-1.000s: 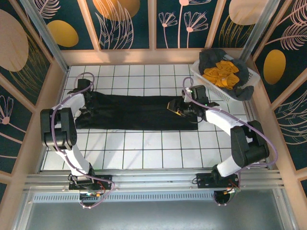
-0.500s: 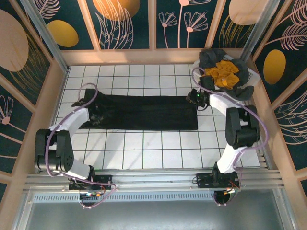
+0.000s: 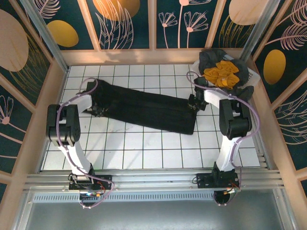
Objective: Fold and stack the t-shirts
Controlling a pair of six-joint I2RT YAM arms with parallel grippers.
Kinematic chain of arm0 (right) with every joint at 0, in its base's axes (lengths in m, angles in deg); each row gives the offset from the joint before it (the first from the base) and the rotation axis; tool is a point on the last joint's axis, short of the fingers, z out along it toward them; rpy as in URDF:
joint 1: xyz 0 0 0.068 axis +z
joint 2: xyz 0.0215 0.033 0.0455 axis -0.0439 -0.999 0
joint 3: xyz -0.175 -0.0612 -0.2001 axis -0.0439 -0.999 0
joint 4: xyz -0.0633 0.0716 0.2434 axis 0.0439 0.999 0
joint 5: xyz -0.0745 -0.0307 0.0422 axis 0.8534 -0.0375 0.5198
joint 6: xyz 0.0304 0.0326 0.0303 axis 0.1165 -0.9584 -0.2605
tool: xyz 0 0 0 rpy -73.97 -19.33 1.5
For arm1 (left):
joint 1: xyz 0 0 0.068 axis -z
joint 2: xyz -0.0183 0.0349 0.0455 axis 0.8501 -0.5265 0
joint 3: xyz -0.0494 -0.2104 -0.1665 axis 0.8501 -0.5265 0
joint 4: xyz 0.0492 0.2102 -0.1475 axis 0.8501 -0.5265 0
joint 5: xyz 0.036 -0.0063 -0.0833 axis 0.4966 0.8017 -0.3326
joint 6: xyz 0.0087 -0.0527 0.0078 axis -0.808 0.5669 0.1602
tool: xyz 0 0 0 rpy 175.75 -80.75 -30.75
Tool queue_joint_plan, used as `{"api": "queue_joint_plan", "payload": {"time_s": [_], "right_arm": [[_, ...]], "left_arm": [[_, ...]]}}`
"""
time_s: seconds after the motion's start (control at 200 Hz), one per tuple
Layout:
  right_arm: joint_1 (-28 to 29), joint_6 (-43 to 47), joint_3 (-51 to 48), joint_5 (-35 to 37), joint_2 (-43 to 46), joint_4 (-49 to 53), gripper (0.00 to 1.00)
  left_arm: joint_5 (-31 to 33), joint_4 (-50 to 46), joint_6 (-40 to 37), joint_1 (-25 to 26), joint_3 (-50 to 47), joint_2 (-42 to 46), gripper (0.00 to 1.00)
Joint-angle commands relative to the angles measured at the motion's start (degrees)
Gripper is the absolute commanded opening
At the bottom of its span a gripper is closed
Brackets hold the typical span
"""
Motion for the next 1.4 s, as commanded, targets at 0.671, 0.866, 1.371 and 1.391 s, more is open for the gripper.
{"api": "queue_joint_plan", "payload": {"time_s": [0.671,0.866,1.371,1.391], "right_arm": [[33.85,-18.77,-18.99,-22.65,16.95,3.15,0.42],[31.06,-17.52,-12.55,-19.98,21.33,10.89,0.50],[27.99,-9.63,-29.34,-16.49,34.45,14.39,0.54],[28.22,-9.32,-29.73,-16.69,34.11,14.09,0.54]], "left_arm": [[-18.02,7.11,5.53,11.24,62.15,-43.26,0.37],[-7.72,-3.18,-3.41,11.67,58.29,-31.37,0.53],[-19.72,-17.43,-14.19,29.81,-14.65,18.81,0.52],[-21.06,-17.19,-13.69,31.02,-16.31,20.01,0.52]]}}
